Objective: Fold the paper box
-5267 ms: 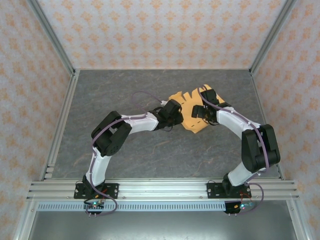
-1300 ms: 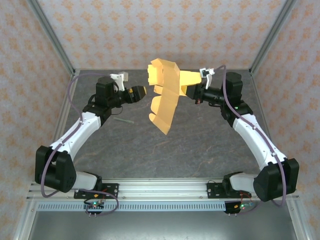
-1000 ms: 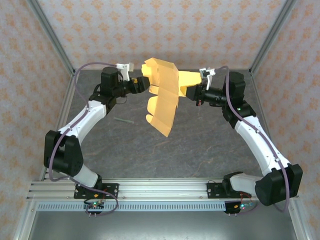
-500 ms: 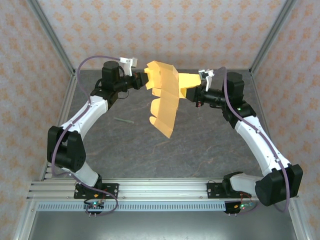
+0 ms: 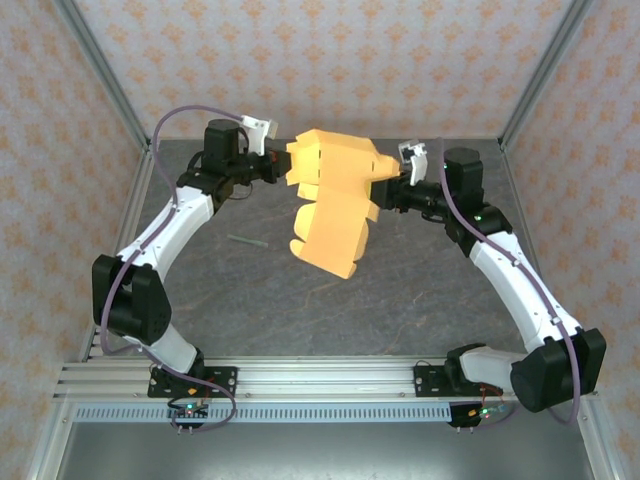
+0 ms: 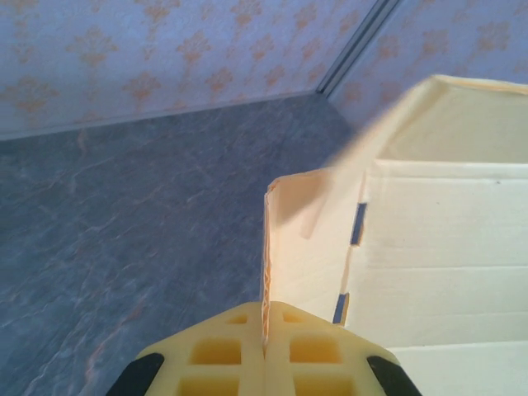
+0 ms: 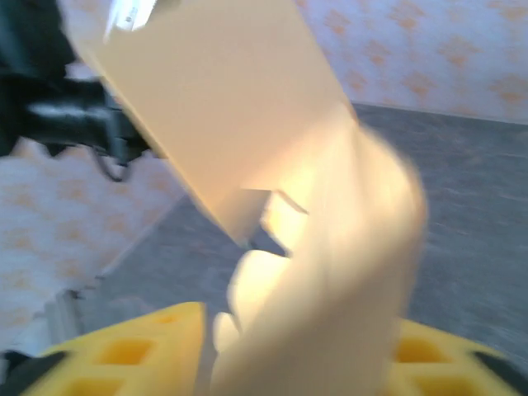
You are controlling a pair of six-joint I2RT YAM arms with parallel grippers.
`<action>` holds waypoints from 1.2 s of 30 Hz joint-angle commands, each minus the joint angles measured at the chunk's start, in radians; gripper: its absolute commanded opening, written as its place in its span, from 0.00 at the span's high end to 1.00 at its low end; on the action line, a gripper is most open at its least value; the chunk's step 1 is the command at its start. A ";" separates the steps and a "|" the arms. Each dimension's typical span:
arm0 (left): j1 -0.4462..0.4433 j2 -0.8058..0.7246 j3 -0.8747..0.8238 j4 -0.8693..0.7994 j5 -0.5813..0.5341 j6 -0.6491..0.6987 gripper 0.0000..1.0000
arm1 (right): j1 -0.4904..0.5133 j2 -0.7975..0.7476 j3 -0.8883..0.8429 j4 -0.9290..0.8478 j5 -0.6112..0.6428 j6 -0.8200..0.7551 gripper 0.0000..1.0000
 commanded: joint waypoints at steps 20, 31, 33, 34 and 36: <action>-0.008 0.040 0.175 -0.544 0.098 0.561 1.00 | 0.100 0.181 0.322 -0.488 0.271 -0.542 0.17; -0.008 0.095 0.275 -0.656 0.145 0.666 1.00 | 0.012 0.375 0.363 -0.478 0.035 -0.889 0.18; -0.008 0.097 0.276 -0.656 0.147 0.667 1.00 | 0.003 0.407 0.372 -0.487 0.015 -0.919 0.19; -0.008 0.097 0.278 -0.655 0.147 0.666 1.00 | 0.005 0.427 0.380 -0.497 0.002 -0.940 0.19; -0.008 0.099 0.279 -0.656 0.149 0.667 1.00 | 0.004 0.464 0.389 -0.497 -0.025 -0.960 0.20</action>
